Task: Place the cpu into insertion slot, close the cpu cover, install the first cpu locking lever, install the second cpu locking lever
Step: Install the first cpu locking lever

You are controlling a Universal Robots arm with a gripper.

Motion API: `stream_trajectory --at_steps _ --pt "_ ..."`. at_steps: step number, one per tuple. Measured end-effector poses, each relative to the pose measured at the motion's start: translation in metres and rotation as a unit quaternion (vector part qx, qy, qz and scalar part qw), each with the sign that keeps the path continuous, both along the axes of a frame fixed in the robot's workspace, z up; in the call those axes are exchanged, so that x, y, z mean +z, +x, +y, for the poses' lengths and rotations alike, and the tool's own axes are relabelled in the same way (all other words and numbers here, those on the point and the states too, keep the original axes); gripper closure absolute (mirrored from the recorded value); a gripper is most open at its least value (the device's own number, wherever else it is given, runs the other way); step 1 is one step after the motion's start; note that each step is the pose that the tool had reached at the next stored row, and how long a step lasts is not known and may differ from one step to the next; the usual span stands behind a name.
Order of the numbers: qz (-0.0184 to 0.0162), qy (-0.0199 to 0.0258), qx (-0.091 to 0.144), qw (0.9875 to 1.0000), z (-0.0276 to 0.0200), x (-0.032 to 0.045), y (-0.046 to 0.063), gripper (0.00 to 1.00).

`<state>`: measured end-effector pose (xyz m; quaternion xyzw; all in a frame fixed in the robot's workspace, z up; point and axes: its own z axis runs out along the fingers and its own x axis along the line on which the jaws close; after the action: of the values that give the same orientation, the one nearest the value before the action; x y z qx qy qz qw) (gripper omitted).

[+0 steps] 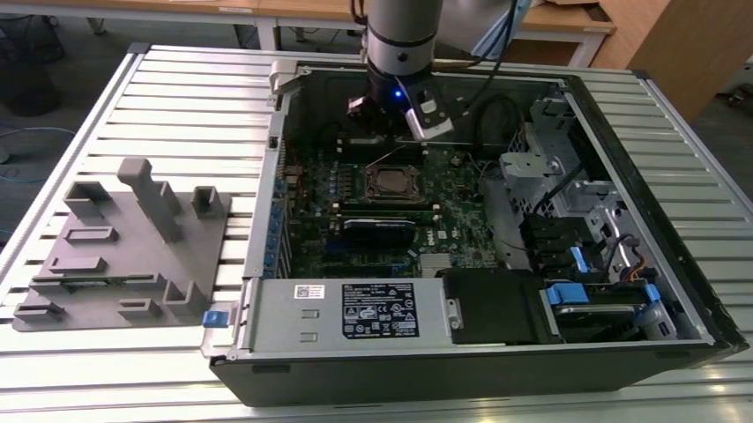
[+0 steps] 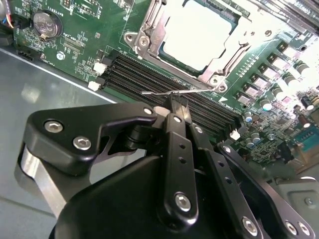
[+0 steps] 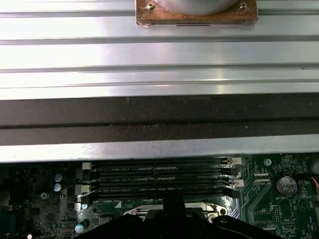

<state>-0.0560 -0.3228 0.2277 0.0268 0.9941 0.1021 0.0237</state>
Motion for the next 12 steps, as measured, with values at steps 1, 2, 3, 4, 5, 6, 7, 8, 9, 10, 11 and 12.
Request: stream_trajectory --at_steps 1,2,3,4,5,6,7,8,9,10,11,12 --pt "0.0 0.0 0.0 1.0 0.0 -0.0004 0.0 0.89" --pt "0.0 0.0 0.0 1.0 0.0 -0.0008 0.0 0.89" --pt "0.0 0.0 0.0 1.0 0.0 -0.0011 0.0 0.89" --pt "0.0001 -0.0001 0.0 1.0 0.0 -0.0012 0.0 0.89" --pt "0.0001 -0.0002 0.0 1.0 -0.0001 -0.0012 0.0 0.89" --pt "0.0001 -0.0002 0.0 1.0 0.0 -0.0013 0.0 0.89" --pt "0.0 0.0 0.0 1.0 0.0003 -0.0015 0.0 0.89" --pt "0.0 0.0 0.0 1.0 0.0008 -0.0017 0.0 0.89" --pt "0.0 -0.0001 0.0 1.0 0.0008 -0.0018 0.0 0.89" --pt "0.0 0.0 0.0 1.0 0.0008 -0.0019 0.0 0.89" --pt "0.0 0.0 0.0 1.0 0.0008 -0.0022 0.0 0.89" --pt "0.0 0.0002 0.0 1.0 0.0009 -0.0024 0.0 0.89"
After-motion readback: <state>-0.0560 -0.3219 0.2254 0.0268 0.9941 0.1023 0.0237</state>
